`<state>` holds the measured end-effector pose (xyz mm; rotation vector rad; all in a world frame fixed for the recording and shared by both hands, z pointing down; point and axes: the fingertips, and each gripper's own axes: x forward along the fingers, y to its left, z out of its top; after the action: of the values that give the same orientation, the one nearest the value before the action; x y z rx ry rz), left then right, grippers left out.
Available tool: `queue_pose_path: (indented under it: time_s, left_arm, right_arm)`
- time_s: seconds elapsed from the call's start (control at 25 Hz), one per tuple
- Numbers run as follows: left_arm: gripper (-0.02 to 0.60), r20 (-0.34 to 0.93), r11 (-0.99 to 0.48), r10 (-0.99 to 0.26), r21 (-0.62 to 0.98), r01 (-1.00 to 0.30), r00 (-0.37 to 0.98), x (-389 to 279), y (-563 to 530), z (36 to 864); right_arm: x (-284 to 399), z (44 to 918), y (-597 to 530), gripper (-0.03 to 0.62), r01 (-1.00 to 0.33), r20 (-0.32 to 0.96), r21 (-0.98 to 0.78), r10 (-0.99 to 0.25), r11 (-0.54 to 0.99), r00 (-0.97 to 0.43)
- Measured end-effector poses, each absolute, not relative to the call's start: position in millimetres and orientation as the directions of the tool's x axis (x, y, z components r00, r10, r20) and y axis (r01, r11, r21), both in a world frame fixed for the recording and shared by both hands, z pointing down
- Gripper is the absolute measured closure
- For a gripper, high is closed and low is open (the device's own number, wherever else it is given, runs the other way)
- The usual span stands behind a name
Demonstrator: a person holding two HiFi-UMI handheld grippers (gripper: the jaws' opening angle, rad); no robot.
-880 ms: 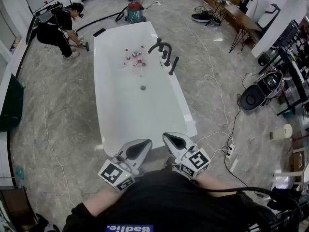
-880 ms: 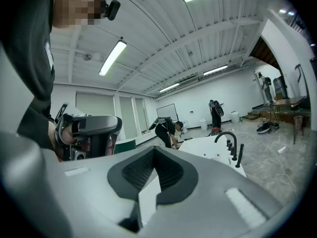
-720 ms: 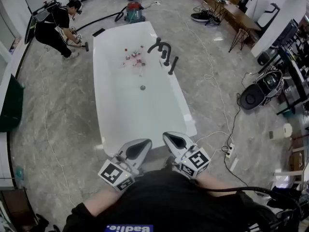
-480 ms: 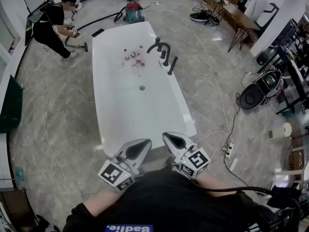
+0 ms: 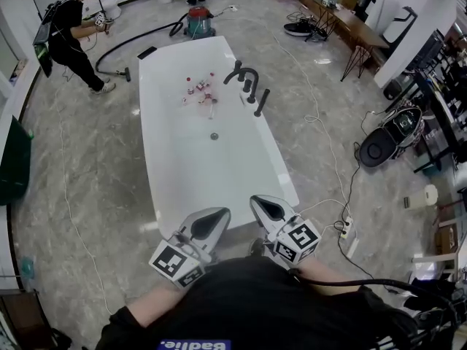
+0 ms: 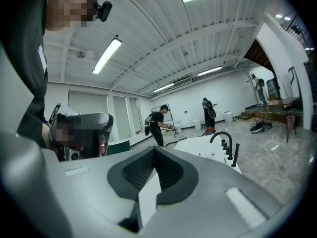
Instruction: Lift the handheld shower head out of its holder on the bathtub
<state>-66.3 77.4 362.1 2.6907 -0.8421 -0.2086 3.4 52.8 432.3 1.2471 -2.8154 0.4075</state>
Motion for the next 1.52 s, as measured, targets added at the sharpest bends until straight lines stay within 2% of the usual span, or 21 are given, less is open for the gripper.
queue_pose_path:
  time_s: [0.4, 0.84, 1.24, 1.52]
  left_arm:
    - [0.581, -0.055, -0.785, -0.571, 0.332, -0.524, 0.819, -86.6, 50.7, 370.1]
    - [0.581, 0.001, -0.722, -0.648, 0.316, -0.615, 0.761, -14.3, -30.9, 392.8]
    - [0.581, 0.075, -0.63, -0.728, 0.322, -0.707, 0.682, 31.7, -105.7, 422.2]
    - [0.581, 0.134, -0.581, -0.75, 0.334, -0.742, 0.647, 42.2, -134.7, 446.4]
  right_arm:
    - [18.5, 437.0, -0.9, 0.591, -0.794, 0.134, -0.198, -0.787, 0.575, -0.603]
    - [145.0, 486.2, -171.8, 0.584, -0.806, 0.186, -0.164, -0.784, 0.569, -0.592]
    - [213.6, 586.4, -360.4, 0.465, -0.83, 0.31, -0.175, -0.77, 0.53, -0.557]
    - [231.0, 656.0, -461.2, 0.43, -0.863, 0.383, -0.238, -0.773, 0.446, -0.505]
